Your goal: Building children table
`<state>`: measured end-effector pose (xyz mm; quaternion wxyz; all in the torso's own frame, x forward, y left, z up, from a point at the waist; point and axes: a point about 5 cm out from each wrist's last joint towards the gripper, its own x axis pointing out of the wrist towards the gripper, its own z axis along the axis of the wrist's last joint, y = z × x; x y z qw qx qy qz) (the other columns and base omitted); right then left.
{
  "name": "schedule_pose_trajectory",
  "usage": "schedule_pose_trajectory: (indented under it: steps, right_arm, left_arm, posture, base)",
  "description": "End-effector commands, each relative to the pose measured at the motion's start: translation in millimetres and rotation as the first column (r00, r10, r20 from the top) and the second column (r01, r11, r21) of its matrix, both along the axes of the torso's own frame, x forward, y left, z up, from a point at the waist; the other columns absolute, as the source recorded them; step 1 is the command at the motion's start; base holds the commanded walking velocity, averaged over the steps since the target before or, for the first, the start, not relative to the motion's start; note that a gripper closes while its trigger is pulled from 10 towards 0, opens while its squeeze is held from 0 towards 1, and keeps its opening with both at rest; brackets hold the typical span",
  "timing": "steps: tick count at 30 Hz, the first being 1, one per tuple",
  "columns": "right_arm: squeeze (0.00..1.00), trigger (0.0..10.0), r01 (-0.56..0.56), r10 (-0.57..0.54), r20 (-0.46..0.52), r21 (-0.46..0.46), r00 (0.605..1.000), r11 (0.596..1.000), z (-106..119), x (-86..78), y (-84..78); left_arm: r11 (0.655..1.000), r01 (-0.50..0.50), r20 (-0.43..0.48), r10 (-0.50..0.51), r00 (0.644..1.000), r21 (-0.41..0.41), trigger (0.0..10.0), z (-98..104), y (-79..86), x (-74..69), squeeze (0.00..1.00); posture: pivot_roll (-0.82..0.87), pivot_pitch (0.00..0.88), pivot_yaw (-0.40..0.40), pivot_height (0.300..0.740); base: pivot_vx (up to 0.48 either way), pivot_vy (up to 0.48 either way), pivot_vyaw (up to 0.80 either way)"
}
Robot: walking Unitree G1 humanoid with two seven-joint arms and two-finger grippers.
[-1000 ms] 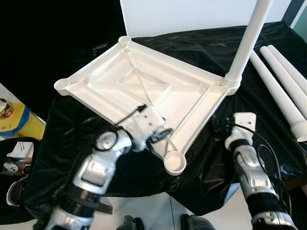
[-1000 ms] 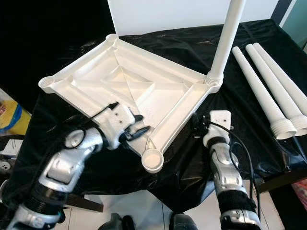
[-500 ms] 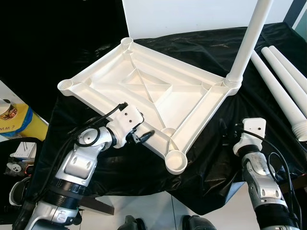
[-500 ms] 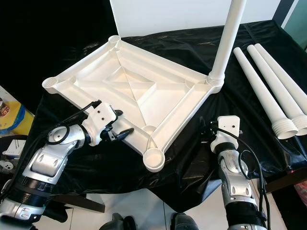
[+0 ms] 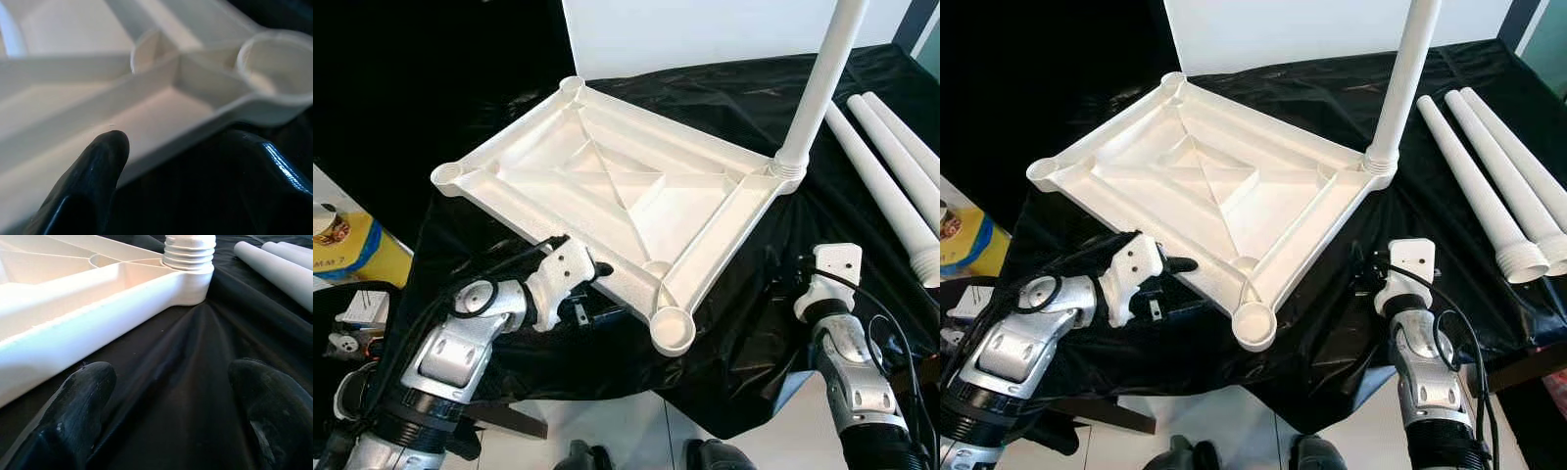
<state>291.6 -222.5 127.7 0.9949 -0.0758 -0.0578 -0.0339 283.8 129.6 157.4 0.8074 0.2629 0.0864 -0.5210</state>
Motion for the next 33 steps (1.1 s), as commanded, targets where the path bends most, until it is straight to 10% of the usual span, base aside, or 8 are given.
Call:
schedule_pose_trajectory:
  steps: [1, 28, 29, 31, 33]
  right_arm:
    - [0.0, 10.0, -0.003, 0.003, -0.003, 0.022, 1.0, 1.0, 0.9, 0.7, 0.9]
    - [0.0, 10.0, 0.023, -0.023, 0.001, 0.025, 1.0, 0.999, 1.2, -3.4, 1.1]
    - [0.0, 10.0, 0.025, -0.025, 0.001, 0.025, 1.0, 0.999, 0.9, -4.0, 1.0]
    - [0.0, 10.0, 0.028, -0.028, 0.001, 0.026, 1.0, 0.999, 0.4, -4.9, 1.0]
    - [0.0, 10.0, 0.028, -0.028, 0.001, 0.026, 1.0, 0.999, 0.4, -4.9, 1.0]
  left_arm:
    - [0.998, -0.022, 0.026, 0.021, 0.999, 0.051, 10.0, -3.9, -0.6, 5.3, 0.0]
    - [0.953, 0.086, 0.012, -0.094, 0.996, 0.289, 9.8, -22.4, -18.6, 18.7, 0.0]
    - [0.953, 0.091, 0.008, -0.098, 0.995, 0.288, 9.1, -22.2, -19.3, 18.9, 0.0]
    - [0.953, 0.095, 0.007, -0.101, 0.995, 0.288, 0.0, -21.8, -19.6, 19.1, 0.0]
    - [0.953, 0.095, 0.007, -0.101, 0.995, 0.288, 0.0, -21.8, -19.6, 19.1, 0.0]
  posture:
    - [-0.14, 0.159, 0.074, 0.74]
    - [-0.18, 0.163, 0.123, 0.74]
    - [-0.18, 0.164, 0.125, 0.74]
    - [-0.18, 0.165, 0.13, 0.74]
    - [-0.18, 0.165, 0.13, 0.74]
  base:
    - [0.0, 0.0, 0.0]
    - [0.0, 0.0, 0.0]
    - [0.0, 0.0, 0.0]
    - [0.0, 0.0, 0.0]
    - [0.0, 0.0, 0.0]
